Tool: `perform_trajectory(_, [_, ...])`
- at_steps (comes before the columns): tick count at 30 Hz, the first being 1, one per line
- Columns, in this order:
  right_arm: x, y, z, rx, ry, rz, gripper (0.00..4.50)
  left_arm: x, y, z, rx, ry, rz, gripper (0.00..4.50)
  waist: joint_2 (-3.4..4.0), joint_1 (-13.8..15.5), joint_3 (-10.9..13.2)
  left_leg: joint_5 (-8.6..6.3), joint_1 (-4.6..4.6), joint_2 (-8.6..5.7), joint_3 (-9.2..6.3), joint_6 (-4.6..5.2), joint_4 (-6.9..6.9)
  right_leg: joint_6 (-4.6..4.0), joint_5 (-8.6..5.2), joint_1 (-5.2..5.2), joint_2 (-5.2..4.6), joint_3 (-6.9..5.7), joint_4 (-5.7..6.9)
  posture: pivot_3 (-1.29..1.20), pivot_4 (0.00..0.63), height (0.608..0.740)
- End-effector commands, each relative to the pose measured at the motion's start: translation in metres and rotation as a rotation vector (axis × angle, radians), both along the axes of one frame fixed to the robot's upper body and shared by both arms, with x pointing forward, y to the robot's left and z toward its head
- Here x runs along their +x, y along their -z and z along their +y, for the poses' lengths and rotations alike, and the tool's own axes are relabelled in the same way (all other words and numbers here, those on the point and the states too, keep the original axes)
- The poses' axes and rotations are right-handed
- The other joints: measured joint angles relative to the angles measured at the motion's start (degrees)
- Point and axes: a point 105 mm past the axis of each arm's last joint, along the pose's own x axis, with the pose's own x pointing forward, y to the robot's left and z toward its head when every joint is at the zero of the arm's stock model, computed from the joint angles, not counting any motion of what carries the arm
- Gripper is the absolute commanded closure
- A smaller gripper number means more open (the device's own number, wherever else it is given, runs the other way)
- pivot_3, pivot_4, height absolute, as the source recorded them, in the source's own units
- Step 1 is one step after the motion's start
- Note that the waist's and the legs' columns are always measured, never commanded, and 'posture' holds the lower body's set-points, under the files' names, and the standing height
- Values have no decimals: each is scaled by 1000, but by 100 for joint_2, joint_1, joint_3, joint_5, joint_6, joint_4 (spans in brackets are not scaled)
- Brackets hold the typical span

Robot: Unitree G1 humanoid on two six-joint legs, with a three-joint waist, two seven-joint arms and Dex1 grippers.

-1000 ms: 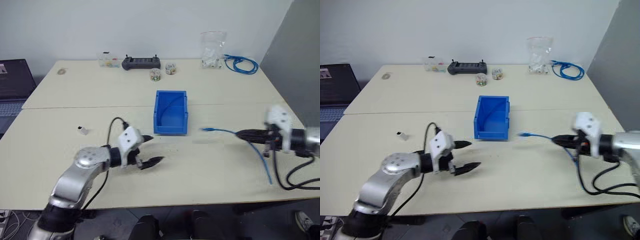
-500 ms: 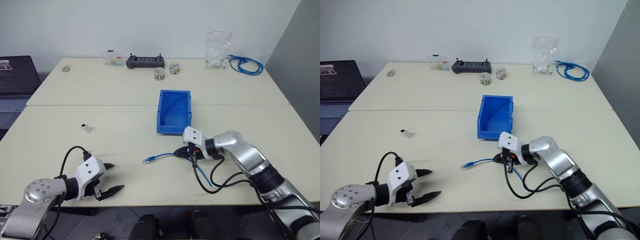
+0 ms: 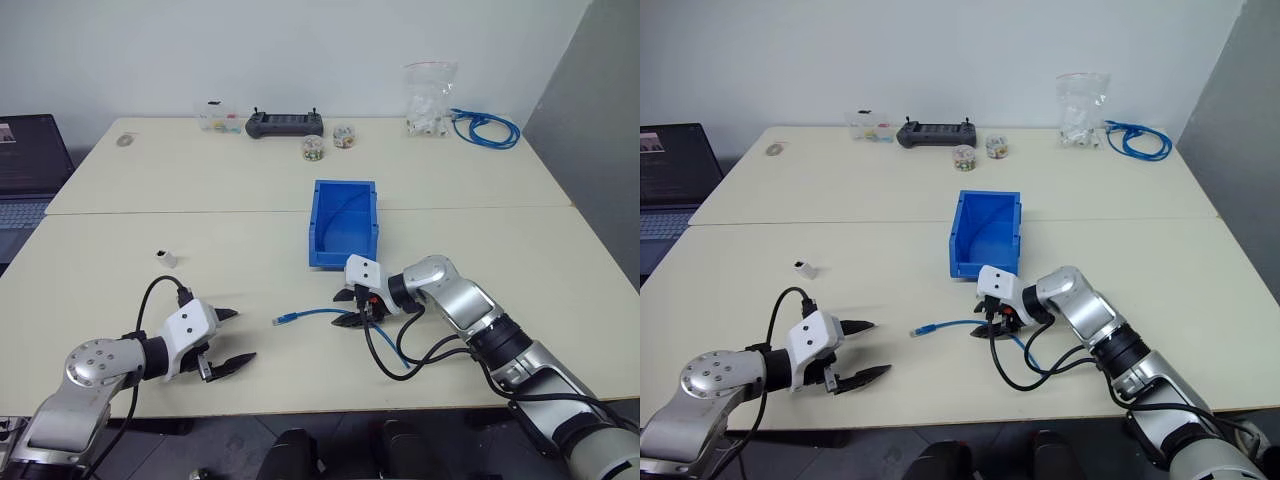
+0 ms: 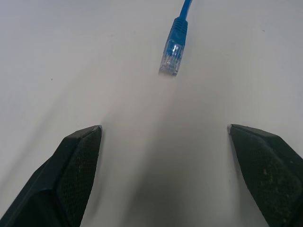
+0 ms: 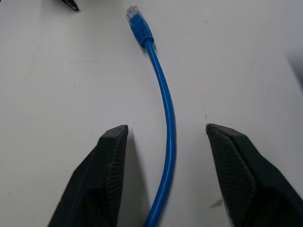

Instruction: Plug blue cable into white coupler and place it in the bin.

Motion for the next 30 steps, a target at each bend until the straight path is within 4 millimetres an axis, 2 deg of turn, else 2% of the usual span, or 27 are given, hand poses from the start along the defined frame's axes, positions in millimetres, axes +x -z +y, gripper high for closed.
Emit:
perform_trajectory(1, [-15, -36, -12, 98, -48, -12, 707, 7, -4, -15, -9, 50, -42, 0, 2, 19, 1, 0, -3, -2, -2, 0, 0, 0, 0, 0, -1, -1, 0, 0, 150, 740])
perform_trajectory(2, [-22, -38, -17, 109, -51, -2, 361, 10, -4, -18, -7, 59, -51, 0, 2, 27, 1, 0, -3, -3, -3, 0, 0, 0, 0, 1, -2, -2, -1, 0, 150, 740])
perform_trajectory(6, [-48, -36, -32, 125, -36, 47, 361, 22, 2, -27, 16, 70, -81, 0, -3, 41, -2, 0, -5, -3, -7, 0, -1, 1, 0, 3, -4, -4, -3, 0, 150, 740])
perform_trajectory(12, [-59, -37, -39, 158, 46, 86, 361, 30, 14, -26, 80, 106, -56, 0, 3, -2, -4, 0, 4, -2, -1, 1, -1, 3, -1, 5, -3, -2, 1, 0, 150, 740])
perform_trajectory(17, [-61, -42, -42, 174, 79, 85, 346, 30, 21, -22, 141, 144, 1, 994, 4, 5, -8, 0, 6, -3, -2, 1, 0, 3, -1, 8, -4, -3, 0, 0, 150, 740])
perform_trajectory(23, [-63, -51, -42, 212, 87, 87, 346, 30, 34, -7, 256, 133, 75, 2174, 15, -11, -19, 0, 10, -3, -1, 1, -2, 4, -1, 9, -3, -2, 2, 0, 150, 740])
perform_trajectory(26, [-66, -54, -42, 223, 80, 88, 346, 30, 37, -6, 275, 129, 97, 2871, 29, -22, -29, 0, 13, 0, 0, 1, -3, 22, -12, 11, 0, -2, 2, 0, 150, 740])
perform_trajectory(29, [-70, -57, -42, 235, 61, 85, 346, 28, 39, -6, 282, 129, 121, 3379, 37, -19, -37, 0, 14, 0, 0, 2, -3, 31, -17, 12, 1, 0, 3, 0, 150, 740])
perform_trajectory(30, [-72, -59, -42, 242, 51, 83, 346, 27, 40, -6, 286, 134, 129, 3693, 37, -18, -38, 0, 15, -1, 0, 2, -3, 31, -17, 14, 1, 0, 3, 0, 150, 740])
